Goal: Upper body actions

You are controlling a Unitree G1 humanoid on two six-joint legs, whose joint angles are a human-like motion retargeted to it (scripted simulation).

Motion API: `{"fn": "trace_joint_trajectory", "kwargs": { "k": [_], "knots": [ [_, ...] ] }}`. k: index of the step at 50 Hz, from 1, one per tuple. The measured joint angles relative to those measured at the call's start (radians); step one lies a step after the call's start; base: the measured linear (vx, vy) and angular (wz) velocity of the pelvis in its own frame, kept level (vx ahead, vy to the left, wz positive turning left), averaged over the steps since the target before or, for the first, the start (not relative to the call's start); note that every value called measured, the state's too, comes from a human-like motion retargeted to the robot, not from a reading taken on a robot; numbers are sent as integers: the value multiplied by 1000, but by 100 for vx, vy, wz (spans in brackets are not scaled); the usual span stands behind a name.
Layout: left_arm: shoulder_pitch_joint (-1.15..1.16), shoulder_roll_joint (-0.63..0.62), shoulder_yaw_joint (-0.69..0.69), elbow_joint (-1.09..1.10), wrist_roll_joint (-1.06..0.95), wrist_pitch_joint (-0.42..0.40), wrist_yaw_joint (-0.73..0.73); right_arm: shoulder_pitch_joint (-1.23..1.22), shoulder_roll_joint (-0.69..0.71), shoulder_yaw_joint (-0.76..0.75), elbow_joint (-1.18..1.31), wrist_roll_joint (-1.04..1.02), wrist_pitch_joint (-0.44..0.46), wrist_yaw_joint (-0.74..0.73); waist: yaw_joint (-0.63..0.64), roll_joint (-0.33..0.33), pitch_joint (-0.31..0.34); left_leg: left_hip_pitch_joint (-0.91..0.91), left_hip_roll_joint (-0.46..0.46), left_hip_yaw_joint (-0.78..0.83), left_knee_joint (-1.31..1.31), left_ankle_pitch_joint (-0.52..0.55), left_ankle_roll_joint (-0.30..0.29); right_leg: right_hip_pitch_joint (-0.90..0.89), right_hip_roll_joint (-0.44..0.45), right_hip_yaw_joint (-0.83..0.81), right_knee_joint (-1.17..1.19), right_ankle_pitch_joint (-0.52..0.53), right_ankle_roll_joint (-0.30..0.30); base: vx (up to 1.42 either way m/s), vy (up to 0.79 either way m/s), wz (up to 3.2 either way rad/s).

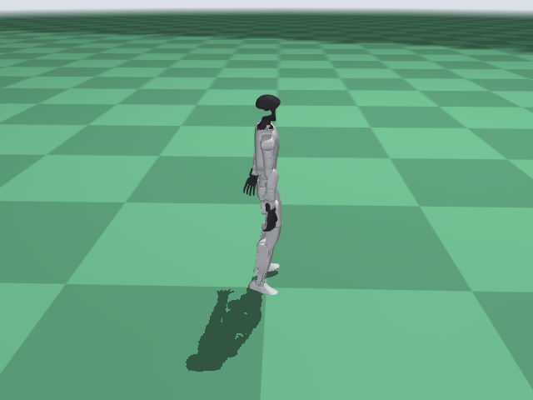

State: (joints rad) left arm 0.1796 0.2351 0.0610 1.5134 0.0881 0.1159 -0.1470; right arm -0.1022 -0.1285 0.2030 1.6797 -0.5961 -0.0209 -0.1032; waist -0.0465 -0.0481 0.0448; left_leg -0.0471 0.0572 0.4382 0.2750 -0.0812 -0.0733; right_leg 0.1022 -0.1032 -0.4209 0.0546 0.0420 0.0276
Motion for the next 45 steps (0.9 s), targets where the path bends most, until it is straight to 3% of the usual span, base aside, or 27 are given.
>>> {"fn": "trace_joint_trajectory", "kwargs": {
  "k": [3, 5, 6, 7, 10, 13, 15, 18, 21, 24, 30, 33, 40, 45],
  "knots": [
    [60, 15, -34, -28, 116, 1, 38, -98, 25, 9, -20, 33, 10, 66, 30, -40, 31, -125, 62, 1, 284, 248, 10, 11, -32, 29, 6, -6, -14, -18, -16, -38],
    [92, 35, -57, -37, 215, -23, 72, -165, 50, -28, -76, 104, -30, 112, 64, -68, 66, -269, 115, -48, 519, 431, 82, 20, -45, 30, 7, -10, -23, -27, -24, -6],
    [118, 42, -72, -33, 259, -34, 78, -200, 56, -40, -103, 154, -55, 140, 94, -87, 75, -362, 84, -108, 632, 447, 86, 26, -57, 36, 0, -5, -28, -20, -25, -14],
    [143, 48, -84, -25, 305, -42, 76, -239, 62, -60, -127, 197, -74, 162, 124, -102, 81, -456, 87, -148, 759, 439, 89, 32, -61, 37, -8, -2, -36, -7, -22, -14],
    [212, 46, -97, 27, 452, -36, -12, -389, 82, -182, -170, 242, -86, 176, 243, -107, 86, -728, 260, -142, 1153, 312, 121, 34, -41, 50, -21, 3, -68, -1, -15, -43],
    [276, 20, -71, 86, 539, -36, -137, -550, 87, -262, -232, 288, -85, 226, 387, -131, 120, -963, 308, -138, 1366, 235, 159, 18, -69, 123, -9, 13, -81, -7, -7, -122],
    [321, 1, -46, 113, 559, -40, -203, -652, 91, -268, -300, 337, -90, 258, 469, -148, 157, -1070, 343, -94, 1429, 187, 182, 11, -92, 178, 7, 14, -87, -2, -7, -150],
    [364, -35, 6, 135, 558, -42, -190, -769, 77, -206, -425, 427, -124, 288, 549, -171, 219, -1135, 381, -18, 1430, 140, 187, -9, -125, 262, 42, 15, -96, -3, -6, -118],
    [370, -56, 31, 150, 533, -48, -173, -834, 73, -132, -505, 414, -193, 261, 565, -186, 245, -1122, 422, 26, 1409, 110, 170, -23, -144, 295, 66, 14, -99, -5, -8, -59],
    [353, -50, 34, 135, 527, -48, -210, -875, 58, -39, -531, 284, -278, 193, 534, -190, 231, -1069, 439, 36, 1374, 107, 126, -26, -141, 293, 66, 13, -102, -8, -7, -1],
    [285, -15, 45, 43, 461, -27, -147, -765, 75, 5, -495, 9, -313, 101, 443, -160, 82, -858, 391, 27, 1235, 128, 24, -57, -115, 227, 6, 27, -93, -2, 9, 59],
    [195, -6, 95, 6, 337, 25, -117, -641, 101, -47, -435, -74, -307, 114, 369, -125, 42, -704, 290, -28, 1062, 149, -18, -39, -86, 156, 2, 10, -88, 0, 9, 98],
    [74, -24, 177, -59, 71, 35, -35, -368, 80, 12, -304, -200, -244, 134, 178, -47, -37, -248, 44, -110, 392, 183, -18, 4, -30, 54, -19, -17, -58, 6, 12, 85],
    [38, -19, 156, -83, 59, 26, -11, -202, 57, 48, -245, -291, -222, 45, 46, 27, -95, -44, -14, -171, -1, 163, -45, 4, 41, 12, -31, -31, -43, 12, 11, 73]
  ]
}}
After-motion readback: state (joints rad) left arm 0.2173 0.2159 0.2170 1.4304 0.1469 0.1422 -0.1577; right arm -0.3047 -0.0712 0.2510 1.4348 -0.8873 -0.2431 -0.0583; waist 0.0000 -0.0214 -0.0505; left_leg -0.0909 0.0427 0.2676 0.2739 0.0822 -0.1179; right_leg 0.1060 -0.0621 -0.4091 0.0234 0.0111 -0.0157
